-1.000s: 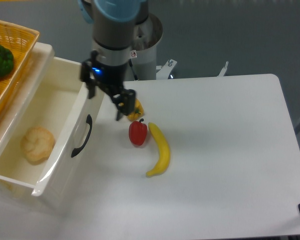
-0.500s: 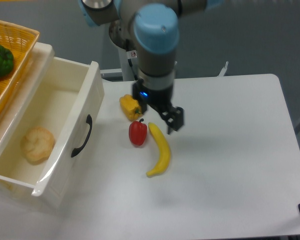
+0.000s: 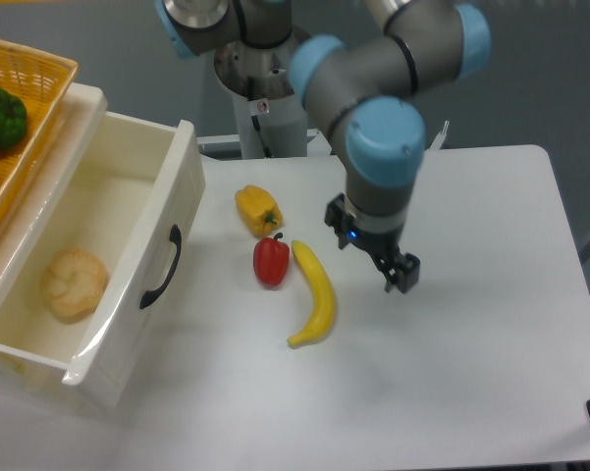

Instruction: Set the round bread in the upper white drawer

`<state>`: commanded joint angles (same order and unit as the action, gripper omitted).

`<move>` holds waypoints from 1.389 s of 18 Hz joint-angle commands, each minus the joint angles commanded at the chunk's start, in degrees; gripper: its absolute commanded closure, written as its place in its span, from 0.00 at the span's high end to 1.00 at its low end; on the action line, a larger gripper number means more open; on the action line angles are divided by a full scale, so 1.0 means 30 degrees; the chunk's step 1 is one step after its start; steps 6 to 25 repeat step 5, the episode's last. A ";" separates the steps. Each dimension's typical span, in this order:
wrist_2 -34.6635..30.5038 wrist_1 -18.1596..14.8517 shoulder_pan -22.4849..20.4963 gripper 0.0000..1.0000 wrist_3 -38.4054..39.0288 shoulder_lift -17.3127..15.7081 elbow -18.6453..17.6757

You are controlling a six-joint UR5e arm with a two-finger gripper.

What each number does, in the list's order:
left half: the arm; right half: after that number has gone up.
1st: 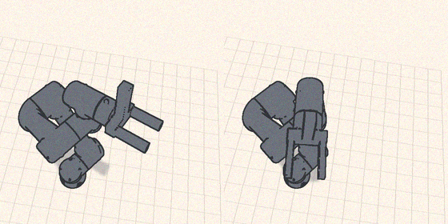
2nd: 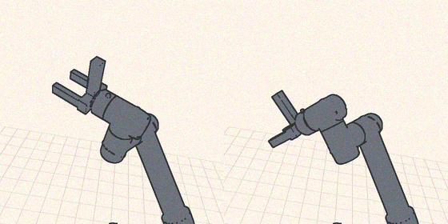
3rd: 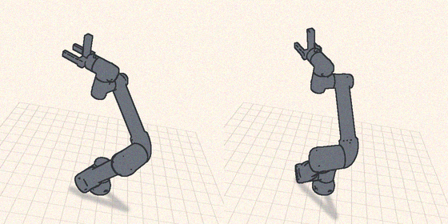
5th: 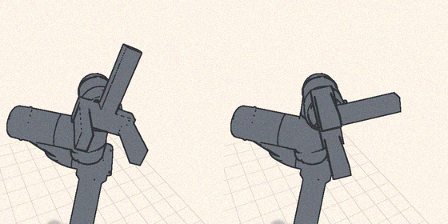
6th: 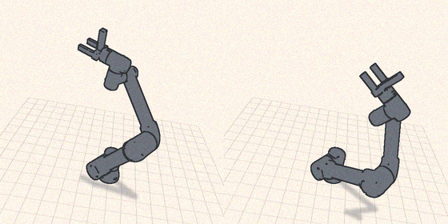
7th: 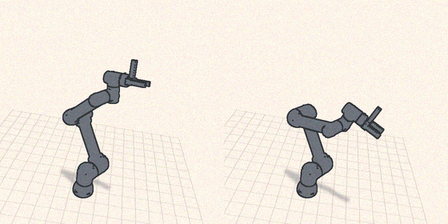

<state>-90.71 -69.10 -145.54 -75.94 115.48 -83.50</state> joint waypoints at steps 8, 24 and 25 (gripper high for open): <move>0.0177 0.0239 0.0057 1.00 -0.0410 0.0442 0.0029; 0.0177 0.0239 0.0057 1.00 -0.0410 0.0442 0.0029; 0.0177 0.0239 0.0057 1.00 -0.0410 0.0442 0.0029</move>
